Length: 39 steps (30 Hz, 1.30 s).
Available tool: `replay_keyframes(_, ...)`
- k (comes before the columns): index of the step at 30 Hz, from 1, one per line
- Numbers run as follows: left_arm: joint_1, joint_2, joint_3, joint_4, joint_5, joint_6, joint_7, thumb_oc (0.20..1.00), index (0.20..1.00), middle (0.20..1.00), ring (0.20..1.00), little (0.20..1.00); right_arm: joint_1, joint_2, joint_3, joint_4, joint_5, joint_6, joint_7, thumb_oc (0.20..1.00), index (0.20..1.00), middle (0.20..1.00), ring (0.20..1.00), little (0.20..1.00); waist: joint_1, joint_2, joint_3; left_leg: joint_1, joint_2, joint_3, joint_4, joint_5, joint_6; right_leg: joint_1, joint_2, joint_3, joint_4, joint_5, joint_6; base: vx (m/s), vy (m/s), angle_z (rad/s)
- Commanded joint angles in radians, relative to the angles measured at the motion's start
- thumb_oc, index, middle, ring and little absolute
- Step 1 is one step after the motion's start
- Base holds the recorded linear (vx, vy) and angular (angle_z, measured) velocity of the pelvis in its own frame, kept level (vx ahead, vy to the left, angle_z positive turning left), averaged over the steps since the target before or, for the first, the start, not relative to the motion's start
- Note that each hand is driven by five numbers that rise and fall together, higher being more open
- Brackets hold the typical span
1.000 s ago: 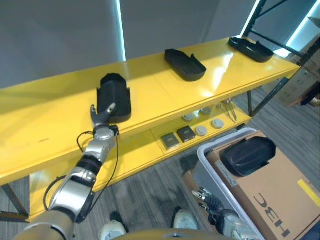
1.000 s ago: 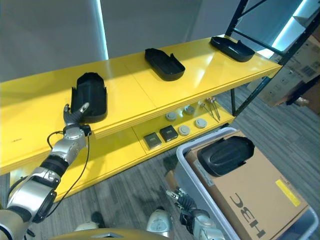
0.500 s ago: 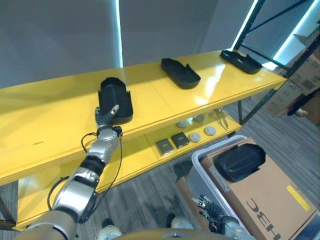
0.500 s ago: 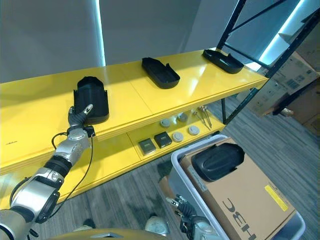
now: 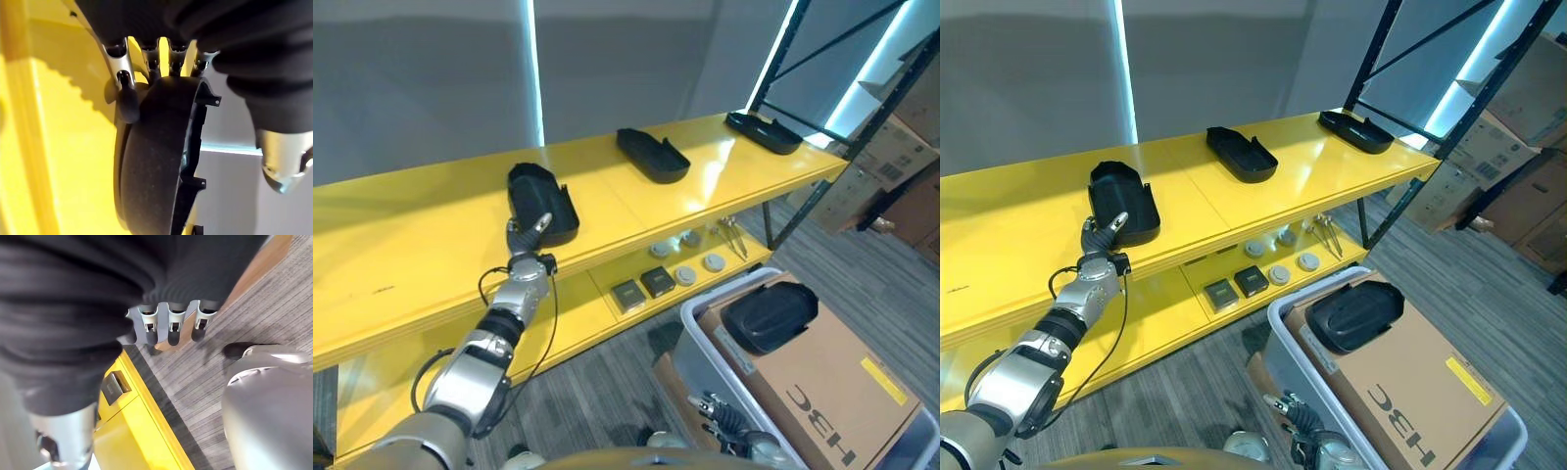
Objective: Move parts from the plastic box to the shelf.
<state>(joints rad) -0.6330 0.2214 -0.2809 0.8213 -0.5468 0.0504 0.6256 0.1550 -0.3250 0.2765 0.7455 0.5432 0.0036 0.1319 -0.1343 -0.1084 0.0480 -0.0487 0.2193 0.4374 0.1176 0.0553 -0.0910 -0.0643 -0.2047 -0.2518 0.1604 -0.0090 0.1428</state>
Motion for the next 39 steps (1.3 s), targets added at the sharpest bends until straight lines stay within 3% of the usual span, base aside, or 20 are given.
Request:
replay_keyframes(1, 0.01, -0.007, 0.008, 0.01, -0.018, -0.086, 0.051, 1.0, 1.0, 1.0, 1.0, 1.0, -0.026, 0.0, 0.028, -0.008, -0.011, -0.052, 0.034, 1.0, 1.0, 1.0, 1.0, 1.0, 0.004, 0.033, 0.071, 0.057, 0.069, -0.053, -0.027, -0.022, -0.021, 0.047, -0.099, 0.047, -0.079, 0.067, 0.105, 0.01, 0.041, -0.02)
replay_keyframes(5, 0.043, 0.026, 0.023, -0.105, 0.037, -0.139, 0.073, 1.0, 1.0, 1.0, 1.0, 1.0, -0.013, 0.002, 0.015, -0.03, -0.014, -0.047, 0.026, 1.0, 1.0, 1.0, 1.0, 1.0, 0.027, 0.039, 0.078, 0.058, 0.061, -0.07, -0.035, -0.023, -0.019, 0.055, -0.107, 0.034, -0.082, 0.068, 0.107, -0.01, 0.046, 0.01)
replay_keyframes(6, 0.081, 0.049, 0.036, -0.205, 0.066, -0.148, 0.068, 1.0, 1.0, 1.0, 1.0, 1.0, -0.002, 0.0, 0.001, -0.052, -0.01, -0.04, 0.019, 1.0, 1.0, 1.0, 1.0, 1.0, 0.047, 0.043, 0.08, 0.053, 0.056, -0.083, -0.038, -0.022, -0.016, 0.057, -0.111, 0.024, -0.084, 0.071, 0.107, -0.02, 0.051, 0.05)
replay_keyframes(8, 0.132, 0.082, 0.054, -0.34, 0.105, -0.127, 0.052, 1.0, 1.0, 1.0, 1.0, 1.0, 0.008, 0.001, -0.015, -0.077, -0.008, -0.03, 0.013, 1.0, 1.0, 1.0, 1.0, 1.0, 0.067, 0.045, 0.085, 0.051, 0.05, -0.095, -0.039, -0.024, -0.013, 0.062, -0.116, 0.013, -0.085, 0.072, 0.107, -0.02, 0.049, 0.08)
replay_keyframes(13, 0.282, 0.157, 0.119, -0.633, 0.182, -0.11, -0.022, 1.0, 1.0, 1.0, 1.0, 1.0, 0.023, 0.002, -0.062, -0.118, -0.024, 0.001, 0.017, 1.0, 1.0, 1.0, 1.0, 1.0, 0.115, 0.052, 0.094, 0.053, 0.035, -0.122, -0.041, -0.031, -0.007, 0.079, -0.125, -0.012, -0.084, 0.07, 0.103, 0.0, 0.053, 0.2)
replay_keyframes(16, 0.345, 0.195, 0.158, -0.747, 0.215, -0.154, -0.09, 1.0, 1.0, 1.0, 1.0, 1.0, 0.027, 0.002, -0.079, -0.129, -0.033, 0.013, 0.023, 1.0, 1.0, 1.0, 1.0, 1.0, 0.136, 0.054, 0.096, 0.053, 0.03, -0.13, -0.041, -0.033, -0.005, 0.086, -0.129, -0.024, -0.082, 0.068, 0.1, 0.02, 0.058, 0.19)
replay_keyframes(17, 0.394, 0.227, 0.19, -0.844, 0.208, -0.175, -0.164, 1.0, 1.0, 1.0, 1.0, 1.0, 0.032, 0.002, -0.093, -0.127, -0.035, 0.012, 0.029, 1.0, 1.0, 1.0, 1.0, 1.0, 0.152, 0.056, 0.097, 0.051, 0.026, -0.135, -0.04, -0.034, -0.004, 0.091, -0.133, -0.033, -0.082, 0.068, 0.1, 0.02, 0.054, 0.11)
replay_keyframes(18, 0.4, 0.232, 0.195, -0.857, 0.209, -0.18, -0.178, 1.0, 1.0, 1.0, 1.0, 1.0, 0.032, 0.001, -0.094, -0.127, -0.035, 0.012, 0.03, 1.0, 1.0, 1.0, 1.0, 1.0, 0.154, 0.057, 0.097, 0.051, 0.026, -0.136, -0.04, -0.034, -0.004, 0.092, -0.133, -0.034, -0.083, 0.068, 0.1, 0.02, 0.058, 0.05)
replay_keyframes(21, 0.454, 0.269, 0.208, -0.958, 0.16, -0.223, -0.375, 1.0, 1.0, 1.0, 1.0, 1.0, 0.042, -0.001, -0.104, -0.132, -0.04, 0.007, 0.035, 1.0, 1.0, 1.0, 1.0, 1.0, 0.17, 0.06, 0.098, 0.047, 0.022, -0.139, -0.041, -0.033, -0.005, 0.096, -0.137, -0.046, -0.086, 0.071, 0.103, 0.01, 0.038, 0.08)
replay_keyframes(25, 0.509, 0.274, 0.167, -1.073, -0.003, -0.182, -0.632, 1.0, 1.0, 1.0, 1.0, 1.0, 0.047, -0.006, -0.118, -0.13, -0.037, 0.001, 0.036, 1.0, 1.0, 1.0, 1.0, 1.0, 0.184, 0.064, 0.105, 0.042, 0.018, -0.143, -0.04, -0.031, -0.004, 0.098, -0.139, -0.055, -0.087, 0.075, 0.105, 0.0, 0.027, 0.14)
replay_keyframes(26, 0.524, 0.275, 0.144, -1.101, -0.043, -0.171, -0.694, 0.686, 0.686, 0.686, 0.686, 0.686, 0.044, -0.008, -0.121, -0.125, -0.039, 0.002, 0.038, 1.0, 1.0, 1.0, 1.0, 1.0, 0.186, 0.067, 0.105, 0.041, 0.018, -0.142, -0.041, -0.029, -0.005, 0.096, -0.14, -0.057, -0.088, 0.078, 0.107, 0.01, 0.041, 0.01)
replay_keyframes(27, 0.557, 0.269, 0.098, -1.132, -0.161, -0.096, -0.79, 0.2, 0.2, 0.2, 0.2, 0.2, 0.036, -0.016, -0.122, -0.112, -0.041, 0.001, 0.044, 1.0, 1.0, 1.0, 1.0, 1.0, 0.188, 0.069, 0.11, 0.043, 0.017, -0.139, -0.042, -0.026, -0.004, 0.099, -0.14, -0.057, -0.092, 0.082, 0.109, 0.01, 0.036, -0.03)
replay_keyframes(33, 0.607, 0.286, 0.026, -1.14, -0.209, -0.106, -0.837, 0.2, 0.2, 0.2, 0.2, 0.2, 0.041, -0.037, -0.119, -0.106, -0.043, 0.003, 0.045, 1.0, 1.0, 1.0, 1.0, 1.0, 0.182, 0.071, 0.115, 0.043, 0.019, -0.128, -0.037, -0.024, -0.002, 0.094, -0.14, -0.05, -0.091, 0.087, 0.111, 0.0, 0.007, -0.02)
replay_keyframes(36, 0.612, 0.278, 0.007, -1.125, -0.233, -0.107, -0.768, 0.2, 0.2, 0.2, 0.2, 0.2, 0.047, -0.048, -0.115, -0.101, -0.042, 0.001, 0.048, 1.0, 1.0, 1.0, 1.0, 1.0, 0.175, 0.07, 0.119, 0.046, 0.02, -0.122, -0.034, -0.024, -0.002, 0.095, -0.139, -0.045, -0.092, 0.088, 0.11, 0.0, 0.0, 0.0)
replay_keyframes(39, 0.578, 0.272, -0.019, -1.055, -0.186, -0.164, -0.72, 0.2, 0.2, 0.2, 0.2, 0.2, 0.047, -0.048, -0.101, -0.091, -0.035, -0.004, 0.053, 1.0, 1.0, 1.0, 1.0, 1.0, 0.162, 0.064, 0.121, 0.054, 0.023, -0.114, -0.028, -0.029, 0.001, 0.097, -0.135, -0.035, -0.089, 0.088, 0.108, 0.01, -0.023, -0.09)
